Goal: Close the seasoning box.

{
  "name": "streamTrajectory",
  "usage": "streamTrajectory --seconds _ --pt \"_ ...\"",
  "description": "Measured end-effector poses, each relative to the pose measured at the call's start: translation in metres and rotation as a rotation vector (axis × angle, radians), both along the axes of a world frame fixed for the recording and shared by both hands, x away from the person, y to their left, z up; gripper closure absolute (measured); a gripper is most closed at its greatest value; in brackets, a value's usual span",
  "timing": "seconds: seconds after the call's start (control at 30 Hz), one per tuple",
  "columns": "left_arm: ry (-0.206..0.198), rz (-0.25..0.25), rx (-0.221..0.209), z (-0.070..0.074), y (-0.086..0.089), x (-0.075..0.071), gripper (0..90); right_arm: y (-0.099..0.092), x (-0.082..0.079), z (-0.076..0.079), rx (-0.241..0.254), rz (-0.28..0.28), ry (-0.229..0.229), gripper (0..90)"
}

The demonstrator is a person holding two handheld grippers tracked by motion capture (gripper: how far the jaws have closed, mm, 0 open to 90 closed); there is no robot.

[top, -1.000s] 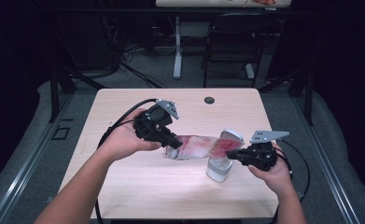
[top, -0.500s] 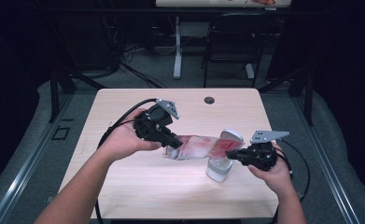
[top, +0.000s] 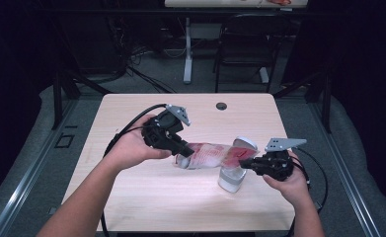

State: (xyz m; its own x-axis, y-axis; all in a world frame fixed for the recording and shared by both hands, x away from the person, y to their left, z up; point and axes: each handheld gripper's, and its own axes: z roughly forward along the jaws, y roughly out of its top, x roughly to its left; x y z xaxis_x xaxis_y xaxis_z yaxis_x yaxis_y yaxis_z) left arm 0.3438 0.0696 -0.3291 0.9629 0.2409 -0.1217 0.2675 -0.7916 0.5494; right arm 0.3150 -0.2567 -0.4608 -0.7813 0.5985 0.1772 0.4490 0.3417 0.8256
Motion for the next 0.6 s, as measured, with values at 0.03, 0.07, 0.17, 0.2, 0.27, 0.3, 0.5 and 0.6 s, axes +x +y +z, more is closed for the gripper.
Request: streamTrajectory --seconds 0.03,0.07,0.17,0.2,0.27,0.3,0.5,0.6 --pt "0.0 0.0 0.0 0.0 0.0 0.0 80.7 0.0 0.0 0.0 0.0 0.0 0.0 84.3" --pt "-0.003 -0.003 0.001 0.0002 0.0 0.0002 80.7 -0.0002 -0.0001 0.0001 0.001 -0.003 0.0 84.1" --pt "-0.001 -0.001 -0.001 0.0002 -0.0003 0.0002 80.6 -0.0001 -0.0002 0.0001 -0.001 -0.003 0.0 84.1" --pt "-0.001 -0.002 -0.001 0.0003 -0.0003 0.0003 80.6 -0.0001 -0.0001 0.0001 -0.001 -0.004 0.0 84.1" --pt "-0.001 -0.002 0.0 0.0005 -0.0004 0.0005 80.6 0.0 0.0 -0.0001 -0.001 -0.003 0.0 83.8" --pt "0.0 -0.001 0.001 0.0006 -0.0005 0.0006 80.5 0.0 0.0 -0.0001 -0.001 -0.003 0.0 83.7" --pt "-0.005 0.0 0.0 0.0004 -0.0005 0.0009 79.7 -0.0003 0.0007 -0.0012 0.001 -0.006 -0.001 83.5" --pt "-0.003 0.001 0.0 0.0003 -0.0003 0.0011 79.4 -0.0001 0.0006 -0.001 0.001 -0.006 -0.002 83.5"
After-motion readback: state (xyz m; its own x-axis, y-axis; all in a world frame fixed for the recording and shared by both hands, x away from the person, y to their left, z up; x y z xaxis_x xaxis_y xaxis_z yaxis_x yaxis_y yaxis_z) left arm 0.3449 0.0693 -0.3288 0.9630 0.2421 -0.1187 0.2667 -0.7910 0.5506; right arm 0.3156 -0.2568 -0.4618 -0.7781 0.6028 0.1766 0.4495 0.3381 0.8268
